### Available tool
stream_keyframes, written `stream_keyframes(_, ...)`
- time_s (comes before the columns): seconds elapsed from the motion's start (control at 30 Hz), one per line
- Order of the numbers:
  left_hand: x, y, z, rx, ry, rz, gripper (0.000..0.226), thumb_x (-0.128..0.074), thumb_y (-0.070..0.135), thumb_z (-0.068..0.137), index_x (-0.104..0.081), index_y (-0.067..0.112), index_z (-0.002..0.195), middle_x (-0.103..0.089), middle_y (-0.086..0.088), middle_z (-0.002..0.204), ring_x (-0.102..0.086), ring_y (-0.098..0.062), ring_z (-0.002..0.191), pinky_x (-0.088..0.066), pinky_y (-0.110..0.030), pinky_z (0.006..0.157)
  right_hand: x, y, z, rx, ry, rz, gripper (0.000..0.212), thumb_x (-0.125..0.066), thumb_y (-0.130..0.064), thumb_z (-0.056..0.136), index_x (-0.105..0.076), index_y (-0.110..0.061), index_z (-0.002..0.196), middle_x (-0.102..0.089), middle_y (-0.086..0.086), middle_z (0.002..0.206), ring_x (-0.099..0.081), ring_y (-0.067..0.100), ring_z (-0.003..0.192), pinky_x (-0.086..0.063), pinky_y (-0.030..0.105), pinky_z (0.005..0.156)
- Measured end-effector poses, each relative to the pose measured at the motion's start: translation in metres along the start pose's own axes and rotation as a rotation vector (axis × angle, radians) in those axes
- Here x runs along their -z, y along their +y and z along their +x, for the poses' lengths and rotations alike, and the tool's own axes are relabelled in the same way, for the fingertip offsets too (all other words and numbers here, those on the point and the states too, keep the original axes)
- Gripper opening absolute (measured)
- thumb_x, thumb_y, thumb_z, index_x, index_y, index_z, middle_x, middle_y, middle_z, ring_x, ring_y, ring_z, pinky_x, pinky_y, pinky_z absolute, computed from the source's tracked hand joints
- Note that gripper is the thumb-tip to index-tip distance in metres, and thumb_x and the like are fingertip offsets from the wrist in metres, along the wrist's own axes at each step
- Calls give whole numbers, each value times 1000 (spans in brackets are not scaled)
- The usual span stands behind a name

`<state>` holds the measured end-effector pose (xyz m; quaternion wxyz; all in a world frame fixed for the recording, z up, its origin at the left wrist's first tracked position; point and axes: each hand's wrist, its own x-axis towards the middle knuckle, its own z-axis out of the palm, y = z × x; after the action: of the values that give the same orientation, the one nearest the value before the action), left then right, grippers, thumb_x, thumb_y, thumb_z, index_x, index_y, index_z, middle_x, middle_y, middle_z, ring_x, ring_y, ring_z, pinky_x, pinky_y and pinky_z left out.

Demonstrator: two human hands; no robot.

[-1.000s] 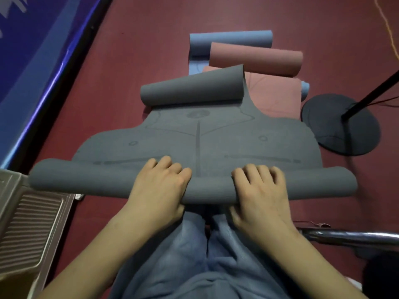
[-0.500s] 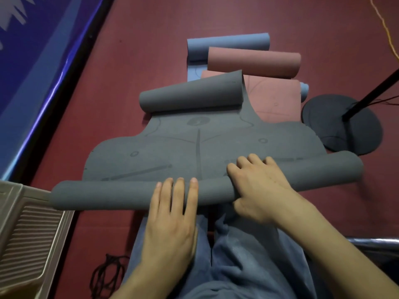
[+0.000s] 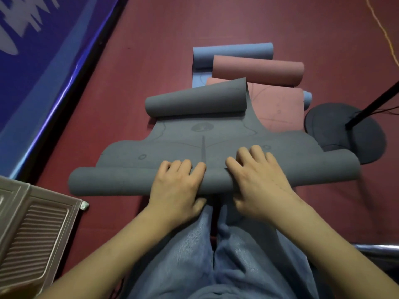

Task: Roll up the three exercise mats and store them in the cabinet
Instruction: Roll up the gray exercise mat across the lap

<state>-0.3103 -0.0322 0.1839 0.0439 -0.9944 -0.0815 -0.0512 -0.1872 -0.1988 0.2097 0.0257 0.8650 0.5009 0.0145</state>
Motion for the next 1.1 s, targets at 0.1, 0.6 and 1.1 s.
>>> stream_keyframes(0.1, 15, -6, 22, -32, -164, 32, 65, -72, 64, 68, -52, 22, 113, -65, -4, 93, -64, -32, 89, -36, -39, 72, -2, -2, 13, -44, -50, -20, 49, -74, -37, 60, -50, -22, 99, -54, 5, 103, -48, 33, 99, -33, 41, 72)
stream_keyframes(0.6, 53, -3, -7, -94, -216, -36, 37, -69, 42, 71, -43, 28, 93, -68, -1, 90, -66, -29, 86, -30, -33, 64, 18, -21, -17, -32, -52, 176, 61, -78, -40, 59, -29, -25, 92, -56, -3, 96, -56, 26, 93, -28, 33, 67)
stream_keyframes(1.1, 22, 40, -46, 108, 55, -84, 68, -81, 16, 55, -61, 6, 119, -52, -14, 98, -47, -35, 85, -33, -44, 75, 22, -12, 5, -2, -471, 273, 57, -79, -42, 71, -47, -24, 114, -60, 0, 107, -56, 26, 107, -41, 34, 77)
